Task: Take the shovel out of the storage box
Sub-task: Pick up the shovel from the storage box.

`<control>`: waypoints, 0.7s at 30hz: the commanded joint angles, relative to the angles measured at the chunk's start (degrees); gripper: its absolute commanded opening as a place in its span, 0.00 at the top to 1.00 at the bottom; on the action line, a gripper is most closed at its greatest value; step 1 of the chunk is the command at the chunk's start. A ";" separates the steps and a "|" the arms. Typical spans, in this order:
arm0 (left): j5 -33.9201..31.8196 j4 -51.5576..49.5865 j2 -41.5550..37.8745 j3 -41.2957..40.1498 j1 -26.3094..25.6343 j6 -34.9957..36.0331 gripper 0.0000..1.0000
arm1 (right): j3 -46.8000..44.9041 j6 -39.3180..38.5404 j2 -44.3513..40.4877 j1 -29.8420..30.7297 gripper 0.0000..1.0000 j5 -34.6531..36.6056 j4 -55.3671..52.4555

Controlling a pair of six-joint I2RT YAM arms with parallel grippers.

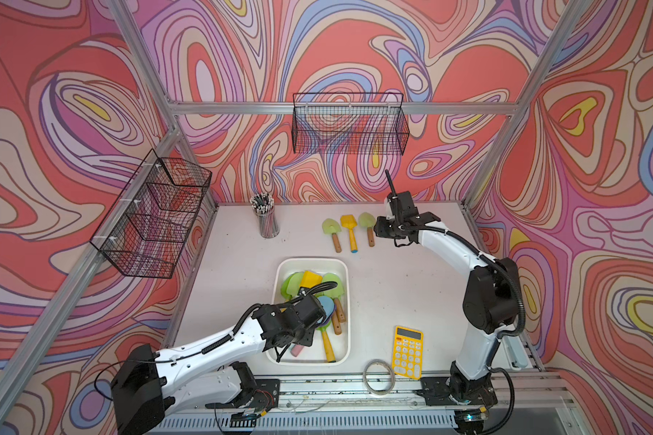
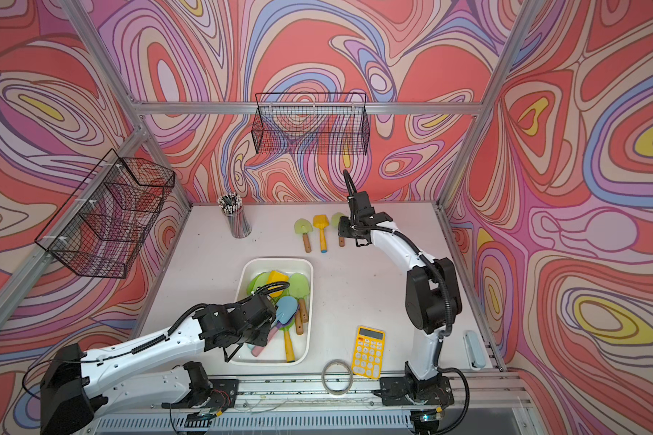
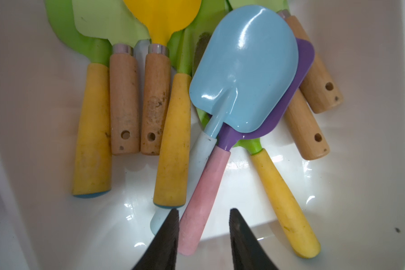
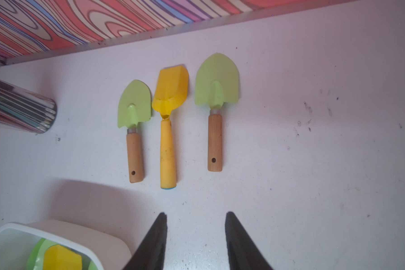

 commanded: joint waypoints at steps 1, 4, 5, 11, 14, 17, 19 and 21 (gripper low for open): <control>0.52 1.46 2.02 2.13 -0.28 1.63 0.71 | -4.10 1.22 -1.94 0.37 0.57 -1.32 0.86; 1.25 2.35 4.18 2.33 -0.33 1.63 0.75 | -6.38 1.28 -4.54 0.40 0.58 -1.28 1.31; 1.35 2.43 4.97 2.29 -0.35 1.68 0.75 | -7.08 1.14 -5.58 0.40 0.58 -1.28 1.39; -3.37 -2.66 8.87 3.36 -0.15 -0.71 0.73 | -9.10 1.09 -8.29 0.40 0.58 -1.05 1.57; -4.14 -4.40 9.49 3.10 0.24 -1.09 0.71 | -9.53 1.05 -8.77 0.35 0.58 -0.95 1.73; -3.60 -4.38 8.72 1.69 0.85 -1.65 0.69 | -9.34 1.19 -8.77 0.35 0.58 -1.54 1.79; -3.01 -4.20 8.60 0.56 1.73 -1.77 0.69 | -9.27 1.28 -8.75 0.40 0.57 -1.75 1.94; -2.47 -4.22 8.48 -0.06 2.38 -1.64 0.69 | -9.28 1.37 -8.77 0.41 0.58 -1.72 1.98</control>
